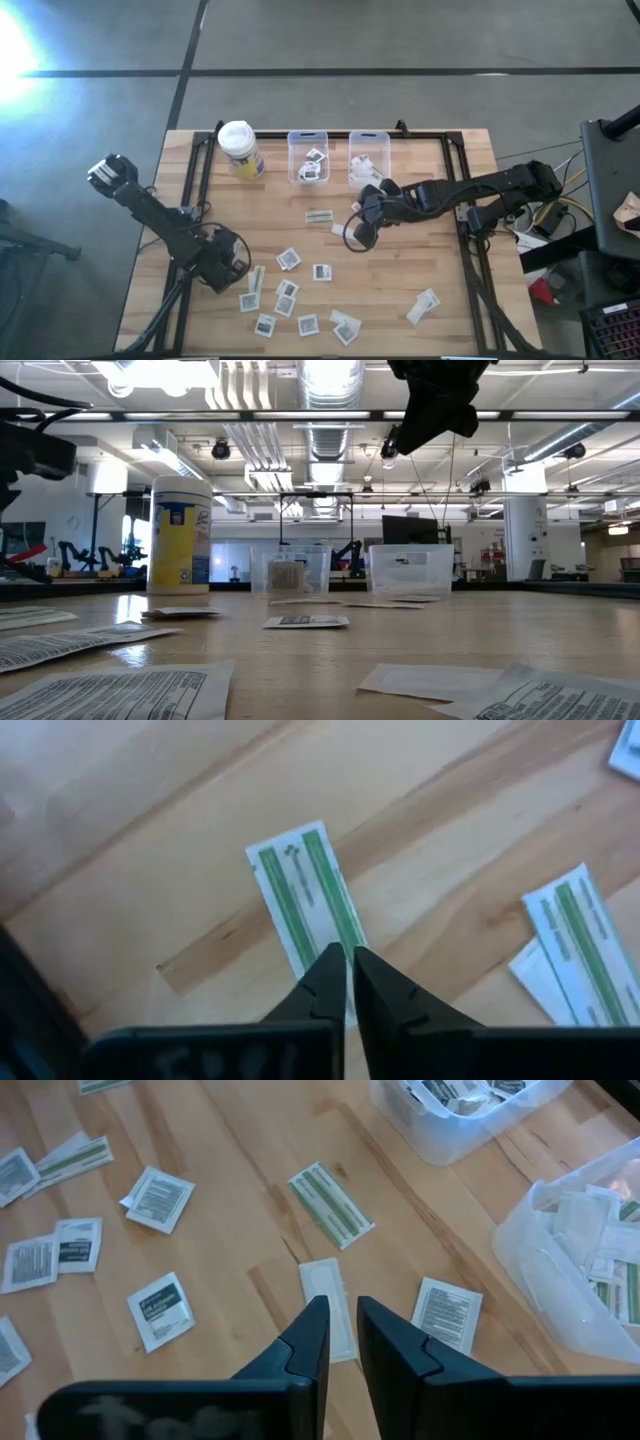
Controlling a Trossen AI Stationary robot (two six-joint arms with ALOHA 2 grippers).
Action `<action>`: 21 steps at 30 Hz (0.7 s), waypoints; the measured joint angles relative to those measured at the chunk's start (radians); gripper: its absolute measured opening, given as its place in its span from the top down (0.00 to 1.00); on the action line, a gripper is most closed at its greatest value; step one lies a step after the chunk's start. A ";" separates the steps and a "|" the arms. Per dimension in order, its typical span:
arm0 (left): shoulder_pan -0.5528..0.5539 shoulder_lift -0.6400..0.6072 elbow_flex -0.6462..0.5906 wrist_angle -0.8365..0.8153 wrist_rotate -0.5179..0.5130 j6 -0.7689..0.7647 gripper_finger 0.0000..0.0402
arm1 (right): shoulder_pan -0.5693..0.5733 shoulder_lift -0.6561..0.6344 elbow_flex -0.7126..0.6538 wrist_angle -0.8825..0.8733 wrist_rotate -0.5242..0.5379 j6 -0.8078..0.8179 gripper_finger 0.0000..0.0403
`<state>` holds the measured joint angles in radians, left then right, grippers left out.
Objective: Pick & Place First Aid Supplies
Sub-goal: Put the bandage into the right transparent bin
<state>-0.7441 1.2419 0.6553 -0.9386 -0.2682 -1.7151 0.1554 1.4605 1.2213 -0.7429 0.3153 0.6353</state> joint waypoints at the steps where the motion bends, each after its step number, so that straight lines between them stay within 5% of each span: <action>1: 0.000 0.000 0.001 0.001 0.009 0.002 0.93 | 0.002 0.000 0.000 0.000 0.000 0.000 0.87; 13: 0.000 0.000 -0.006 0.038 0.155 -0.089 0.59 | 0.006 0.000 0.000 0.000 0.000 0.000 0.87; 21: 0.001 0.000 -0.012 0.068 0.110 -0.163 0.55 | 0.006 0.000 0.000 0.000 0.000 0.000 0.87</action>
<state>-0.7433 1.2419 0.6433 -0.8706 -0.1581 -1.8777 0.1612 1.4605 1.2213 -0.7425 0.3157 0.6353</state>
